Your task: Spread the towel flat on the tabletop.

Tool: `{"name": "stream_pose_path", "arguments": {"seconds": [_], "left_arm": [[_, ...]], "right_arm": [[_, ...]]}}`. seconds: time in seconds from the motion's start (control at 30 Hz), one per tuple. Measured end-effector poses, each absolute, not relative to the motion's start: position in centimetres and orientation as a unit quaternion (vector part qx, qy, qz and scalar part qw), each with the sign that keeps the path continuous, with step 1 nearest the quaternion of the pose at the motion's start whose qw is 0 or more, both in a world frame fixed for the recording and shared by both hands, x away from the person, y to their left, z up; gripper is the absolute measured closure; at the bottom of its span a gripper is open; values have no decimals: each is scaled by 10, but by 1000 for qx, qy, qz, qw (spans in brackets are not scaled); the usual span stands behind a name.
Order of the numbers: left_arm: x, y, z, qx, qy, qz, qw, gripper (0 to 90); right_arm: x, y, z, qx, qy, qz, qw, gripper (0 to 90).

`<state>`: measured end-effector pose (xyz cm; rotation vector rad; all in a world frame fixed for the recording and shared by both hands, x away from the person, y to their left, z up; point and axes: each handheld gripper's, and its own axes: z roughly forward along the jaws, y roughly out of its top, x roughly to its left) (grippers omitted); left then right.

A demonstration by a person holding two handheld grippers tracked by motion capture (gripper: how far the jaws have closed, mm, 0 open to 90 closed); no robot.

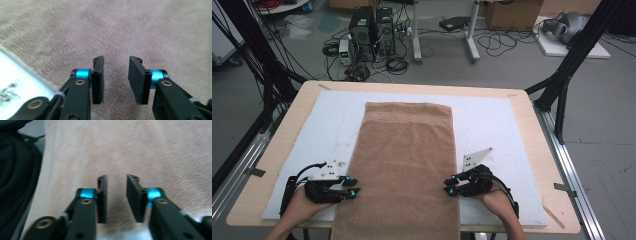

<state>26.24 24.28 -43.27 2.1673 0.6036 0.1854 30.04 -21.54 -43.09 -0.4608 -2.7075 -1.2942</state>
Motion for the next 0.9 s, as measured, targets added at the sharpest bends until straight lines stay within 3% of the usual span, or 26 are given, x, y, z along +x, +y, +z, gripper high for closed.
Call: {"name": "stream_pose_path", "arguments": {"seconds": [0.07,0.27,0.63,0.9], "left_arm": [[267,244,-429,862,248,78,435,601],[276,246,-421,843,267,97,457,500],[283,240,-413,841,264,97,462,414],[282,240,-412,844,258,94,461,417]], "right_arm": [[305,-213,-429,-168,-887,-429,42,543],[318,-210,-423,-200,-873,-444,15,351],[323,-210,-407,-213,-866,-452,-6,284],[322,-210,-406,-209,-867,-453,-13,277]]}}
